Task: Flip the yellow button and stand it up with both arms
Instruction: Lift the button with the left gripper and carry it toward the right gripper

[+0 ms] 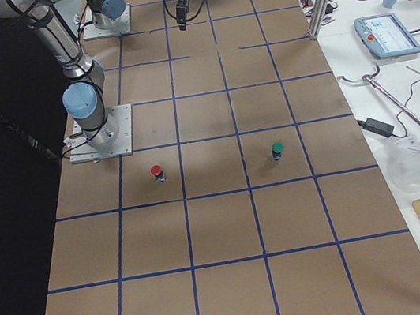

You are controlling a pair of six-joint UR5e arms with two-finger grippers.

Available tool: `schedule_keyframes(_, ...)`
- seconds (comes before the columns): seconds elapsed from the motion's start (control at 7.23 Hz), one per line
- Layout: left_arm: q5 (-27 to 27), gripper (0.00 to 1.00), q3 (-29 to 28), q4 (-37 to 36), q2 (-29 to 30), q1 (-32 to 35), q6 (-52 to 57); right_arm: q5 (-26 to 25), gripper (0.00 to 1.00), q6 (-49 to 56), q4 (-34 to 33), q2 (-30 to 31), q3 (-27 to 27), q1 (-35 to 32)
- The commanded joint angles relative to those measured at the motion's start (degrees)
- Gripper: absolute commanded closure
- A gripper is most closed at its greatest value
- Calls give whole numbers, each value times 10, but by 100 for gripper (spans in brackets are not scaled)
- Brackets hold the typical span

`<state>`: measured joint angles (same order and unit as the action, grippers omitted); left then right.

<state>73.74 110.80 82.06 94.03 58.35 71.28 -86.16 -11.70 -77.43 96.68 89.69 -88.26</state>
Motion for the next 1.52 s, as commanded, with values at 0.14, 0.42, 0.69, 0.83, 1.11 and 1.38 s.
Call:
schedule_keyframes(0.14,-249,95,2,208,-63,46,-23,117,0,-137,7,-3,-7,27)
schedule_keyframes(0.42,-444,96,6,276,-81,105,-100,206,0,-221,48,-4,-6,67)
schedule_keyframes(0.69,-606,97,12,275,-96,201,-239,333,0,-294,103,-4,0,105)
schedule_keyframes(0.83,-686,98,14,276,-101,241,-294,365,0,-293,135,-4,10,108)
schedule_keyframes(1.11,-755,99,15,275,-112,264,-363,497,0,-295,156,-4,44,113)
schedule_keyframes(1.38,-773,99,16,275,-117,278,-381,531,0,-294,183,-4,50,157)
